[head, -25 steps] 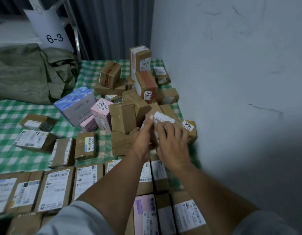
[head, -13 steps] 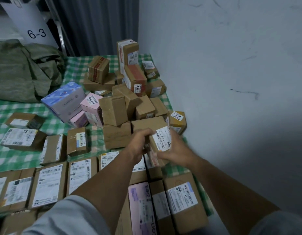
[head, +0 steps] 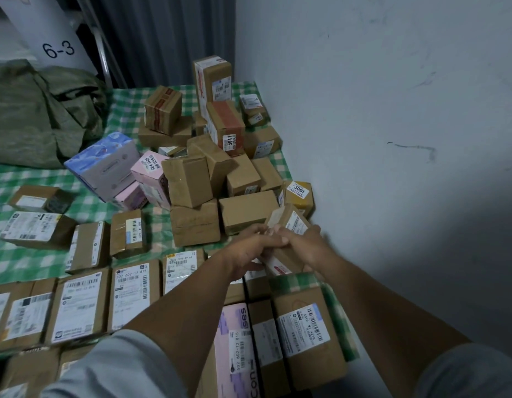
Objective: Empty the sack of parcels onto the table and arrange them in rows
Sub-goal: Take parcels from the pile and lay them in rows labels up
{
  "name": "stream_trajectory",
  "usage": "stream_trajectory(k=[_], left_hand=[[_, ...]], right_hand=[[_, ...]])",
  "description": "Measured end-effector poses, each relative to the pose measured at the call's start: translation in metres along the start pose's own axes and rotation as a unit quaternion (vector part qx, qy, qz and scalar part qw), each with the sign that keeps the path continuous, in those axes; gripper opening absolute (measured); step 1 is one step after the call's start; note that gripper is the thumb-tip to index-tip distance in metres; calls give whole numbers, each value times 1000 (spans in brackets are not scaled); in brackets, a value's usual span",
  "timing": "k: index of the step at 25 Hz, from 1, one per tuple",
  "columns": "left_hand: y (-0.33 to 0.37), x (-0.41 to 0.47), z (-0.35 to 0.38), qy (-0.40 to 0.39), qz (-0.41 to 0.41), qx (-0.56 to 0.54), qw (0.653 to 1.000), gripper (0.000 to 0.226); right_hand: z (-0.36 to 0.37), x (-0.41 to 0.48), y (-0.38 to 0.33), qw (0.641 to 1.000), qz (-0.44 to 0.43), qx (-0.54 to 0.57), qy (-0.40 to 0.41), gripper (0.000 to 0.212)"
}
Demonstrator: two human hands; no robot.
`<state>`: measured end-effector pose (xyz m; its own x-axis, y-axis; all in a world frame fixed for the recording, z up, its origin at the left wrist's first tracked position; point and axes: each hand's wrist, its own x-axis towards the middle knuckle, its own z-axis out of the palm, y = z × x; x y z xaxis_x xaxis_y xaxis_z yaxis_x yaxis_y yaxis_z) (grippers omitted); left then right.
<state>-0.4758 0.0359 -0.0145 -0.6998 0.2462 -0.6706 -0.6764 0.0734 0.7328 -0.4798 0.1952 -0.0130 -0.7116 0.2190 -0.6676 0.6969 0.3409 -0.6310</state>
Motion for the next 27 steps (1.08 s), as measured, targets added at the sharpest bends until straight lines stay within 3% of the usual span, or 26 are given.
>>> stream_trajectory(k=[2,4,6,7,9,11,14,17,19,22,25,27], left_hand=[[2,3,2,-3,16,15,1000,74],[2,6,3,22,36,26,999,71],[5,5,2,55,50,48,996,51],[6,6,0,66,48,63,995,43],[10,4,-4,57,38,81,994,39],[14,2,-5,37,23,85,995,44],[14,-5,-4,55,19,50,997,45],[10,2,-4,91,14,-17,996,46],[4,13,-6,132,10,-53,990,45],[-11,21,-11,175,1,-8,985,36],[-30,24,-12,169,-16,53,984,30],[-40,26,-11,169,-26,89,981,32]], right_hand=[[-4,-4,-2,998,12,53,-27,80],[-9,-8,-4,994,19,75,-79,55],[-18,-9,-2,995,-45,-79,-43,46],[-24,-5,1,967,-109,-228,-1,57],[-26,1,9,864,-240,-442,12,97],[-22,-3,10,815,-309,-489,-43,115],[-19,-6,11,785,-337,-515,-66,118],[-17,-1,15,816,-280,-497,-89,119],[-19,10,22,872,-211,-440,-46,111],[-16,32,36,949,-94,-301,18,96],[-1,37,44,961,-28,-274,18,84],[15,36,49,956,-12,-293,26,92]])
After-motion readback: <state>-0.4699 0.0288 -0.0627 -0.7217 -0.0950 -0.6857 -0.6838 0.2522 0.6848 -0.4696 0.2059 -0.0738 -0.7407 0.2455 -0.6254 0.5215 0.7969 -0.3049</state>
